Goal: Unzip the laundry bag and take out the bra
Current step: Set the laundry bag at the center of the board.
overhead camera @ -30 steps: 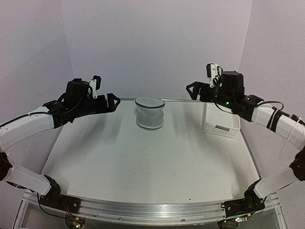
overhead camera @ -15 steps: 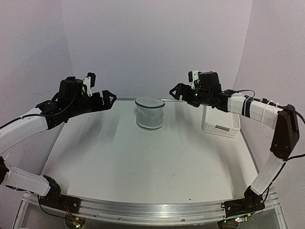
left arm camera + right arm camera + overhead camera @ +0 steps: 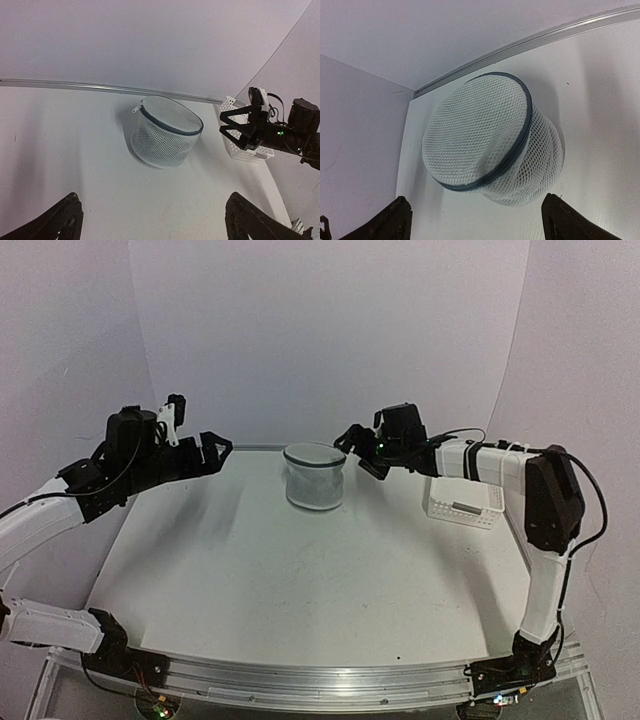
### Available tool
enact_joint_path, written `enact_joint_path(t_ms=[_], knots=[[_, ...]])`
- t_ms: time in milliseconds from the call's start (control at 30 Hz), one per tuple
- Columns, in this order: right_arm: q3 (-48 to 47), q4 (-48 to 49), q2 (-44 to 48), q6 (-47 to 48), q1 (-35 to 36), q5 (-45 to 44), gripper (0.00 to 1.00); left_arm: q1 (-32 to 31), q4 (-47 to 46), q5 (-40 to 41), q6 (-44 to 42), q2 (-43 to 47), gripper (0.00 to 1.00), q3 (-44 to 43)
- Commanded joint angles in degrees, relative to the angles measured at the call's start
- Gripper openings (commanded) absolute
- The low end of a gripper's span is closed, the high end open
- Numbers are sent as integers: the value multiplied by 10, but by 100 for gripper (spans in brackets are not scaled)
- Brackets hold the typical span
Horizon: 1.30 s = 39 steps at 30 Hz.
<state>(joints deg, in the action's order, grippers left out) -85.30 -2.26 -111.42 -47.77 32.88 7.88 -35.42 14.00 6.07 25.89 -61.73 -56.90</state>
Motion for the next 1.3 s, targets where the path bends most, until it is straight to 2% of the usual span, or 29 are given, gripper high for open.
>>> enact_joint_path(t_ms=[0, 300, 500, 633, 833, 967, 1267], knots=[[-64, 39, -44, -52, 1, -16, 91, 3, -10, -11, 16, 27, 99, 8], [-125, 39, -127, -95, 0, -24, 86, 3, -11, -43, 54, 21, 99, 27], [-130, 58, -150, -116, 0, -4, 74, 3, -24, -67, 85, 6, 99, 38], [-103, 89, -140, -125, 1, 15, 57, 2, -49, -97, 110, -3, 99, 57], [-47, 120, -98, -129, 9, 13, 27, 3, -103, -150, 149, -27, 98, 83], [-16, 132, -74, -131, 21, 14, 1, 3, -148, -191, 184, -46, 98, 102], [75, 181, -4, -154, 86, -31, 0, 0, -238, -242, 262, -97, 97, 142]])
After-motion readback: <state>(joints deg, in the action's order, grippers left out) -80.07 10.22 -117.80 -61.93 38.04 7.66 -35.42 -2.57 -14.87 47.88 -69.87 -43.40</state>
